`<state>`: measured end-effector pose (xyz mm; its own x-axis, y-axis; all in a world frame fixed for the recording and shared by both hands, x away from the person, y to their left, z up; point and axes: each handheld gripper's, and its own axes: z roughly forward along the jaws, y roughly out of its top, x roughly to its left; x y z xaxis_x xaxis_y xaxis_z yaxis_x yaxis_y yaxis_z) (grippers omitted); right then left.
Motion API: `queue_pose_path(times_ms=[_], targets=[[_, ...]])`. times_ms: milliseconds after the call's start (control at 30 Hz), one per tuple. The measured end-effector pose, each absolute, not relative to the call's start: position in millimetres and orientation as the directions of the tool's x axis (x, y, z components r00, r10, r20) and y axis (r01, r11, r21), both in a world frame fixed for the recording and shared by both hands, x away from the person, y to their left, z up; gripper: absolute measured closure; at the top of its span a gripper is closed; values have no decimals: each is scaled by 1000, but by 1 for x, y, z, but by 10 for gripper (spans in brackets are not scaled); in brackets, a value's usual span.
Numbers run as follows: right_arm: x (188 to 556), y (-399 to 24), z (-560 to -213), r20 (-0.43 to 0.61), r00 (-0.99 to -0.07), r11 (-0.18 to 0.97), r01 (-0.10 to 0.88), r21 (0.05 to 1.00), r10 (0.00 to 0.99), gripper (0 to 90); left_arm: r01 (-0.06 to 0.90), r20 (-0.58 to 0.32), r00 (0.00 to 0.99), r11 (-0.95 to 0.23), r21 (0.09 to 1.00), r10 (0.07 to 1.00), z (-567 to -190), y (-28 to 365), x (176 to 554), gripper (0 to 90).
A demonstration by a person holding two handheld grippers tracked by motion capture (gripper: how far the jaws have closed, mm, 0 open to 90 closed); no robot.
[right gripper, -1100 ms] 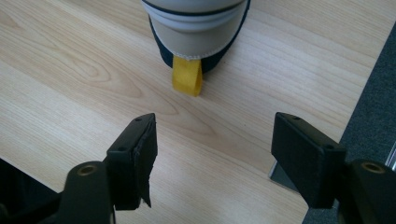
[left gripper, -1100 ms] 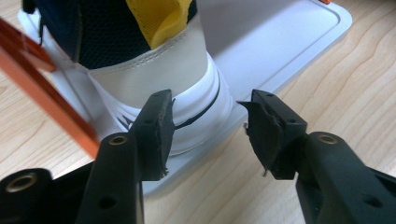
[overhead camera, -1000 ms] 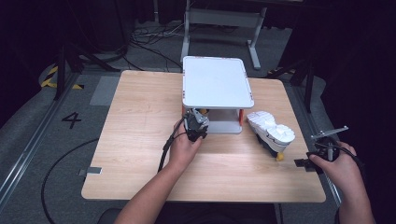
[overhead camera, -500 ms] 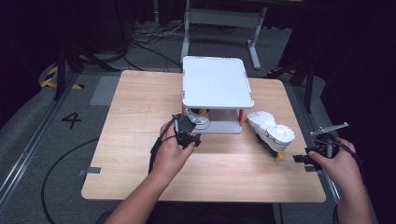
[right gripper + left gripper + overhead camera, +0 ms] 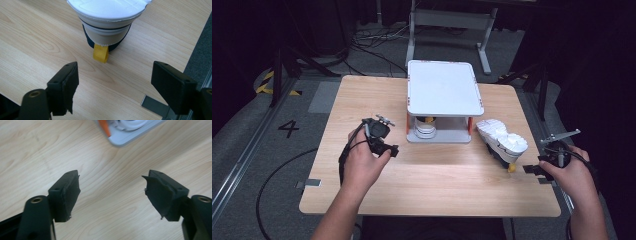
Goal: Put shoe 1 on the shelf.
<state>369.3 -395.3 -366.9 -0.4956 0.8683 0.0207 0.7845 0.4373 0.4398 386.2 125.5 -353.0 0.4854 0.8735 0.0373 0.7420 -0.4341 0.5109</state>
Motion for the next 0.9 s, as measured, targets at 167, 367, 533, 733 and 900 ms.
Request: queue_pose_path(times_ms=[167, 367, 533, 733, 900], targets=[[369, -394, -361, 13, -501, 441, 773, 456, 866, 210, 788, 24, 448, -408, 461, 894, -365, 153, 387, 241], [374, -387, -352, -1, -499, 430, 746, 509, 867, 172, 824, 24, 410, -381, 420, 912, -378, 171, 391, 239], [390, -368, -354, -23, -526, 449, 702, 553, 850, 166, 824, 4, 414, -377, 422, 910, -379, 172, 387, 239], [396, -366, -363, -53, -505, 461, 735, 498, 862, 163, 827, 0, 398, -359, 433, 917, -377, 179, 380, 240], [396, -371, -388, -32, -495, 464, 789, 403, 868, 171, 827, -5, 409, -369, 425, 912, -379, 178, 382, 240]])
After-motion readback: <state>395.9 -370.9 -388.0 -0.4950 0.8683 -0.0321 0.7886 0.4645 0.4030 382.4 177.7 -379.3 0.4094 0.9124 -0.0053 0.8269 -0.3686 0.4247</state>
